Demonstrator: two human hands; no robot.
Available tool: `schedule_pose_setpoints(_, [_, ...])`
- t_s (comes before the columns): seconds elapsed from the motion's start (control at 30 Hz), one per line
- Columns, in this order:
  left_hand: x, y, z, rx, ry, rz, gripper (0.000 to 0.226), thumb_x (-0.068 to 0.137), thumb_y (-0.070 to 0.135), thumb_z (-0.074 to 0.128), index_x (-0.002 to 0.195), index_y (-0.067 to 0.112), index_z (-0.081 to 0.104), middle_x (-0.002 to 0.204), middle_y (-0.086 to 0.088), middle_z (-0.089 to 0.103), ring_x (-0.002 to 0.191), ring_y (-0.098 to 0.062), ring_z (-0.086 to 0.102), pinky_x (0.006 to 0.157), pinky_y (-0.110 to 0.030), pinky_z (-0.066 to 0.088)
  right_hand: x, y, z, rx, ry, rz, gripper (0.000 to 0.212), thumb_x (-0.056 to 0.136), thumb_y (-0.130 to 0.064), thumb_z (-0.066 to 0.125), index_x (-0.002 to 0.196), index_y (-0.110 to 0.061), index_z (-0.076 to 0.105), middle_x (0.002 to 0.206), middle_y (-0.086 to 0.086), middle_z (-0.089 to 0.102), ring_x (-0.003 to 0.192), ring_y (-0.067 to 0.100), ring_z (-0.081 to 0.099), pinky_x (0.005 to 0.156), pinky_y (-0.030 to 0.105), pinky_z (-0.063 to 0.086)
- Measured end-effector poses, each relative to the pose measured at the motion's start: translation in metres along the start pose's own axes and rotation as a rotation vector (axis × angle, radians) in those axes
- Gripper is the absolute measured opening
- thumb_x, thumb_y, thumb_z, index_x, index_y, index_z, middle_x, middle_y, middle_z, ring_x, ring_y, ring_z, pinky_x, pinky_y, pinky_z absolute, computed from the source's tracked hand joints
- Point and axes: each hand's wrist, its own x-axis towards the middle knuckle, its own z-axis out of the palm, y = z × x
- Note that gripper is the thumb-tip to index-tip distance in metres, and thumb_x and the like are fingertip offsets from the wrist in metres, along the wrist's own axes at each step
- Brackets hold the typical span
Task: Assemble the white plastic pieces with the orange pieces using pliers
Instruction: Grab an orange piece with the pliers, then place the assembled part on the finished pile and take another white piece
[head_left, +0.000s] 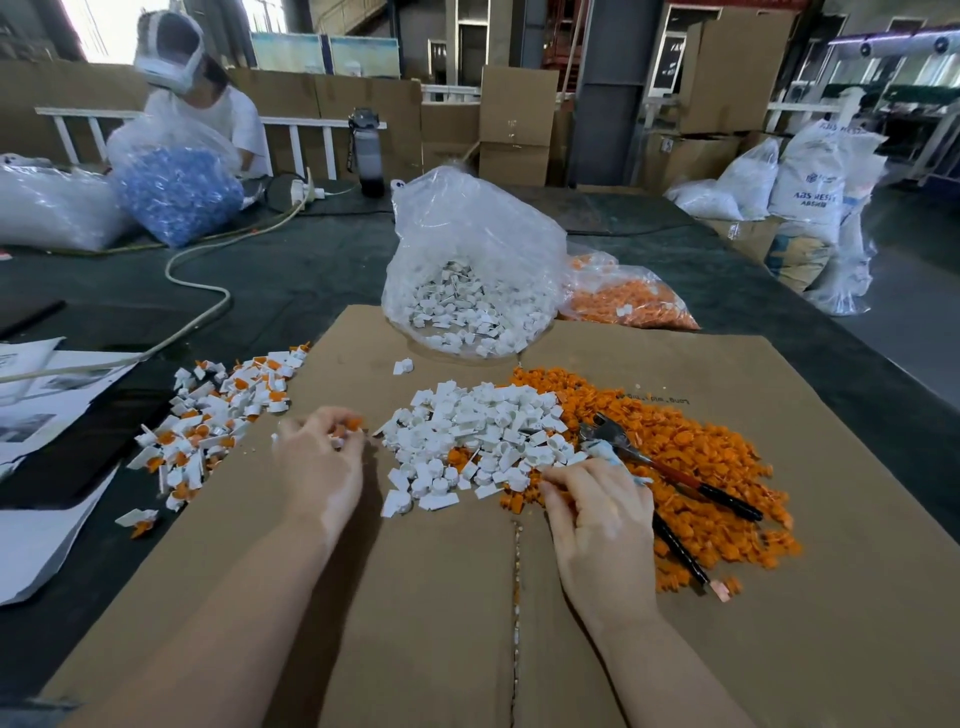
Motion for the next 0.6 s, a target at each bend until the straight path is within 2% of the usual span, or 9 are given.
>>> schedule_pose_setpoints(0.07, [0.01, -0.011, -0.003, 0.173, -0.003, -0.028, 0.017, 0.091, 0.014, 0.057, 0.105, 0.015, 0.067, 0.113, -0.014, 0.043, 0.118, -0.031, 0.036, 0.097, -0.035, 0.03, 0.0, 0.001, 0.001, -0.019, 0.009, 0.007, 0.007, 0.076, -0.007, 0.074, 0.081, -0.011, 0.071, 0.078, -0.001, 0.064, 0.075, 0.022, 0.062, 0.07, 0.036, 0.041])
schedule_pose_setpoints(0.17, [0.013, -0.021, -0.004, 0.315, -0.022, 0.009, 0.024, 0.093, 0.015, 0.053, 0.112, 0.019, 0.067, 0.123, -0.013, 0.045, 0.121, -0.029, 0.032, 0.099, -0.034, 0.028, 0.0, 0.002, 0.002, -0.04, -0.011, 0.026, 0.013, 0.072, -0.003, 0.078, 0.08, -0.011, 0.072, 0.077, -0.001, 0.064, 0.073, 0.023, 0.062, 0.068, 0.038, 0.042])
schedule_pose_setpoints(0.27, [0.005, -0.019, 0.0, 0.349, 0.027, 0.048, 0.028, 0.091, 0.016, 0.054, 0.117, 0.023, 0.064, 0.126, -0.011, 0.046, 0.122, -0.03, 0.028, 0.101, -0.037, 0.027, 0.0, 0.002, 0.002, -0.082, -0.052, -0.023, 0.017, 0.068, -0.003, 0.081, 0.079, -0.012, 0.072, 0.076, 0.0, 0.064, 0.072, 0.024, 0.061, 0.066, 0.039, 0.043])
schedule_pose_setpoints(0.33, [-0.002, -0.013, 0.004, 0.282, 0.027, 0.117, 0.024, 0.087, 0.017, 0.061, 0.11, 0.021, 0.067, 0.119, -0.009, 0.049, 0.118, -0.028, 0.031, 0.101, -0.036, 0.025, 0.0, 0.0, 0.002, -0.105, -0.082, -0.073, 0.019, 0.066, -0.003, 0.082, 0.078, -0.014, 0.073, 0.077, -0.001, 0.064, 0.071, 0.023, 0.06, 0.065, 0.039, 0.043])
schedule_pose_setpoints(0.47, [-0.019, -0.002, 0.008, 0.167, -0.161, 0.373, 0.006, 0.076, 0.018, 0.074, 0.079, 0.022, 0.071, 0.083, 0.014, 0.047, 0.094, -0.015, 0.04, 0.086, -0.03, 0.029, 0.0, -0.002, 0.005, -0.158, -0.143, -0.148, 0.022, 0.064, -0.008, 0.085, 0.078, -0.02, 0.073, 0.078, -0.002, 0.062, 0.071, 0.021, 0.058, 0.07, 0.036, 0.038])
schedule_pose_setpoints(0.6, [-0.027, -0.002, 0.01, 0.292, -0.293, 0.515, 0.012, 0.072, 0.032, 0.078, 0.083, 0.028, 0.073, 0.079, 0.017, 0.045, 0.091, -0.011, 0.039, 0.087, -0.031, 0.028, 0.0, -0.003, 0.009, -0.257, -0.209, -0.195, 0.025, 0.061, -0.01, 0.085, 0.076, -0.024, 0.071, 0.078, -0.002, 0.061, 0.071, 0.021, 0.057, 0.07, 0.036, 0.039])
